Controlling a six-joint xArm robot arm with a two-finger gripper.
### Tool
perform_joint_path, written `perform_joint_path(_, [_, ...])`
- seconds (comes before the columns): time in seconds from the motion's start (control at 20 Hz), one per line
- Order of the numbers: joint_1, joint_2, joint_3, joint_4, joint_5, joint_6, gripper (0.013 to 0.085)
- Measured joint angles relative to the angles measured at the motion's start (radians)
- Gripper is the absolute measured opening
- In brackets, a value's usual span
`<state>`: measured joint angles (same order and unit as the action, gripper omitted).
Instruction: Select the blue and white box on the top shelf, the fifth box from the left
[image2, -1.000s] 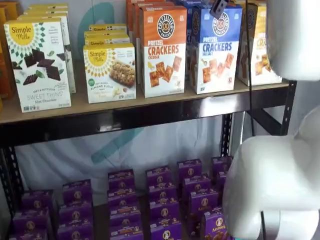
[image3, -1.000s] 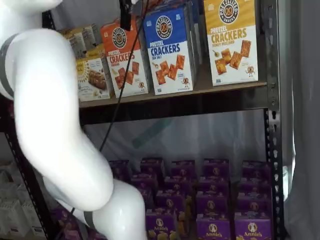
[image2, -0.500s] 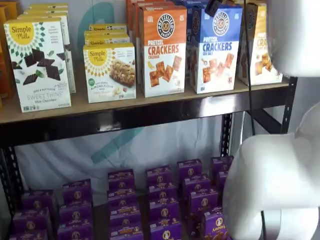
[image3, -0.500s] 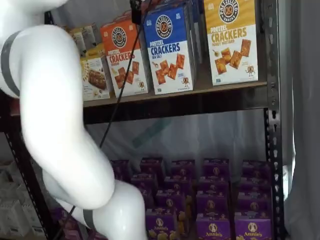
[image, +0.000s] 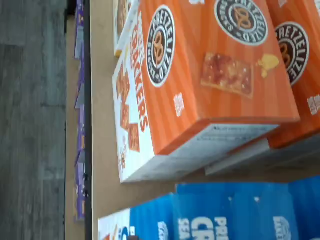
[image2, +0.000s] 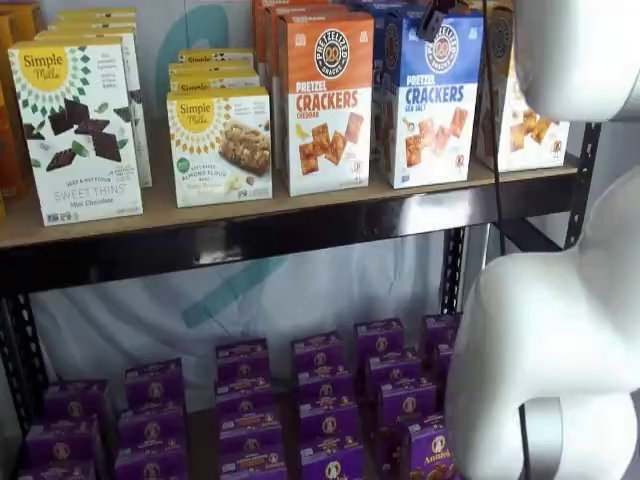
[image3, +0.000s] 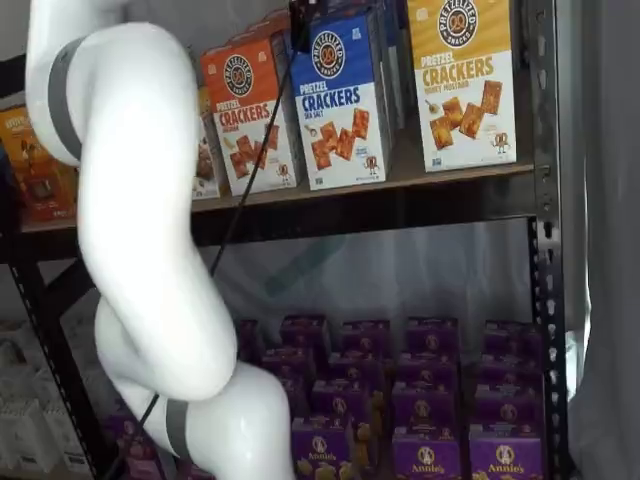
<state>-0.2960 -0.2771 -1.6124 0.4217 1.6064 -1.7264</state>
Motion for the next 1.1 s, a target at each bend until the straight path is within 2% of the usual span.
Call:
perform_joint_path(0.55, [0.025, 0.096, -0.116, -0.104, 0.131, -0.004, 0.0850])
perform_joint_path(1.1, [0.048, 0.092, -0.108, -0.180, 0.159, -0.009, 0.0850])
